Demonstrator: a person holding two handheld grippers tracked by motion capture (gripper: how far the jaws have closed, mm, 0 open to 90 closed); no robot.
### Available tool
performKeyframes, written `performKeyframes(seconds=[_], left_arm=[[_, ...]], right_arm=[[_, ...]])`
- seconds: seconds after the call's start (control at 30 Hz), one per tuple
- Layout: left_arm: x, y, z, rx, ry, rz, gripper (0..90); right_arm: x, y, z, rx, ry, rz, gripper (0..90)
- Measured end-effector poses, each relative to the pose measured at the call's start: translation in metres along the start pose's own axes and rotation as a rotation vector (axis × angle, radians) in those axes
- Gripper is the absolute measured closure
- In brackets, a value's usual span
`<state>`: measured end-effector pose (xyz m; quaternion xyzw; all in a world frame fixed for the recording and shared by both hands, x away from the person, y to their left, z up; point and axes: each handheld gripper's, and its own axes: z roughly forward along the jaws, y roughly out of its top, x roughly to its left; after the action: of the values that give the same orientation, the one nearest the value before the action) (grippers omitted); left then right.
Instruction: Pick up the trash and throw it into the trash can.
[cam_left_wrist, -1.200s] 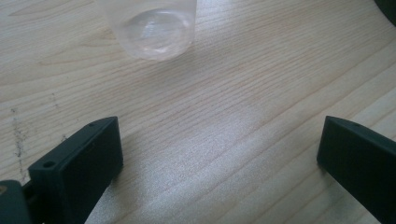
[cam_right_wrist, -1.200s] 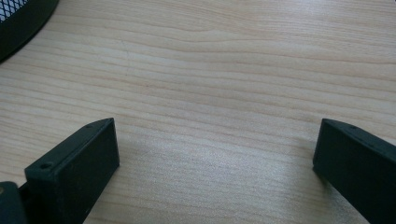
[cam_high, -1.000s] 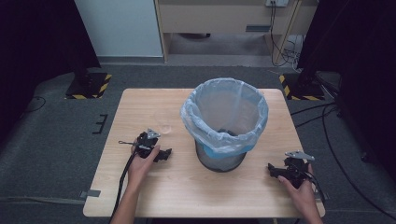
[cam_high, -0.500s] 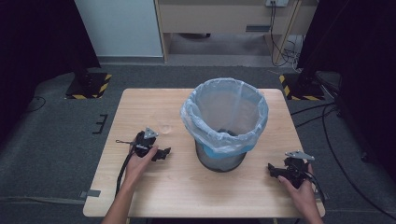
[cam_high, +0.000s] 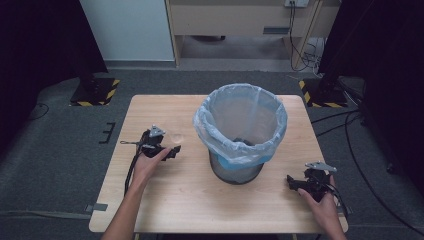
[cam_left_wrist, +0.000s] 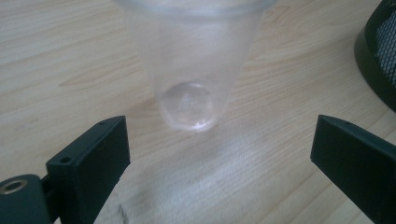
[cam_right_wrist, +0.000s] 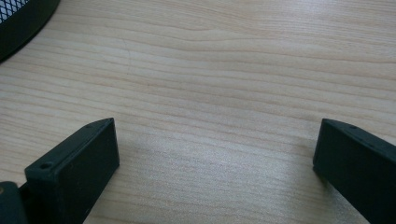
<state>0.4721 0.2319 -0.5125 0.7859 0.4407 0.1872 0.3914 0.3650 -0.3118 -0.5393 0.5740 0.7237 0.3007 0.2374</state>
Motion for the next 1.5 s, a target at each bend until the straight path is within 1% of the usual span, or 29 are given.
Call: performKeyframes(seconds=[0.07,0.1,0.13,0.2,0.23,0.3,0.4,0.47,0.53,0.6,0.67,0.7,0.73,0.77,0.8,0.83,0.9,0.93,0.97,1.0,1.07,1.1,1.13,1.3,1.37,1.4,1.47,1.5], left_arm=[[0.001,0.008,0.001,-0.019,-0.004,0.002,4.1],[0.001,0.008,0.001,-0.019,-0.004,0.002,4.1],[0.001,0.012,0.002,-0.023,0.002,0.017,4.1],[0.001,0.014,0.004,-0.025,-0.002,0.014,4.0],[0.002,0.015,0.004,-0.036,-0.004,0.011,4.0],[0.004,0.016,0.007,-0.043,-0.001,0.001,4.4],[0.004,0.019,0.010,-0.061,0.002,0.004,4.7],[0.004,0.022,0.013,-0.072,0.008,0.009,5.2],[0.004,0.028,0.017,-0.100,0.024,0.019,6.5],[0.005,0.030,0.018,-0.106,0.028,0.016,7.5],[0.006,0.033,0.021,-0.118,0.029,0.006,12.3],[0.006,0.034,0.022,-0.122,0.031,0.003,17.5],[0.008,0.036,0.021,-0.137,0.016,0.003,28.4],[0.008,0.036,0.021,-0.137,0.016,0.003,28.8],[0.007,0.037,0.020,-0.150,0.013,-0.003,29.7],[0.006,0.038,0.018,-0.152,0.016,0.006,30.0],[0.006,0.039,0.016,-0.155,0.014,0.009,30.0],[0.004,0.041,0.010,-0.162,0.007,0.021,30.0],[0.004,0.041,0.010,-0.162,0.007,0.021,30.0],[0.002,0.044,0.003,-0.180,0.003,0.032,30.0],[0.001,0.047,-0.004,-0.206,-0.006,0.036,30.1],[0.001,0.047,-0.004,-0.206,-0.006,0.036,30.2],[0.000,0.049,-0.010,-0.218,-0.013,0.045,30.4],[0.001,0.049,-0.016,-0.219,-0.023,0.053,30.7],[-0.001,0.050,-0.021,-0.223,-0.033,0.065,30.9],[-0.001,0.050,-0.021,-0.223,-0.033,0.065,30.9],[-0.004,0.052,-0.027,-0.224,-0.042,0.087,31.1],[-0.004,0.052,-0.027,-0.224,-0.042,0.087,31.1]], right_arm=[[0.000,0.000,0.000,0.000,0.001,0.000,0.4],[0.000,0.000,0.000,0.000,0.001,0.000,0.4],[0.000,0.000,0.000,0.000,0.001,-0.002,0.4],[0.000,0.000,0.000,0.000,0.001,0.000,0.4],[0.000,0.000,0.000,0.000,0.001,-0.002,0.4],[0.000,0.000,0.000,0.000,0.001,-0.002,0.3],[0.000,0.000,0.000,0.000,0.001,-0.002,0.4],[0.000,0.000,0.000,0.000,0.001,0.000,0.4],[0.000,0.000,0.000,0.000,0.001,-0.001,0.4],[0.000,0.000,0.000,0.000,0.001,-0.002,0.4],[0.000,0.000,0.000,0.000,0.001,-0.001,0.4],[0.000,0.000,0.000,0.000,0.001,-0.002,0.4],[0.000,0.000,0.000,0.000,0.001,-0.001,0.4],[0.000,0.000,0.000,0.000,0.001,0.000,0.4],[0.000,0.000,0.000,0.000,0.001,-0.002,0.4],[0.000,0.000,0.000,0.000,0.001,0.000,0.4],[0.000,0.000,0.000,0.000,0.001,-0.002,0.4],[0.000,0.000,0.000,0.000,0.001,-0.002,0.4],[0.000,0.000,0.000,0.000,0.001,-0.002,0.4],[0.000,0.000,0.000,0.000,0.001,-0.002,0.4],[0.000,0.000,0.000,0.000,0.001,-0.002,0.4],[0.000,0.000,0.000,0.000,0.001,-0.002,0.4],[0.000,0.000,0.000,0.000,0.001,-0.002,0.4],[0.000,0.000,0.000,0.000,0.001,0.000,0.4],[0.000,0.000,0.000,0.000,0.001,-0.002,0.4],[0.000,0.000,0.000,0.000,0.001,-0.002,0.4],[0.000,0.000,0.000,0.000,0.001,-0.002,0.4],[0.000,0.000,0.000,0.000,0.001,-0.002,0.4]])
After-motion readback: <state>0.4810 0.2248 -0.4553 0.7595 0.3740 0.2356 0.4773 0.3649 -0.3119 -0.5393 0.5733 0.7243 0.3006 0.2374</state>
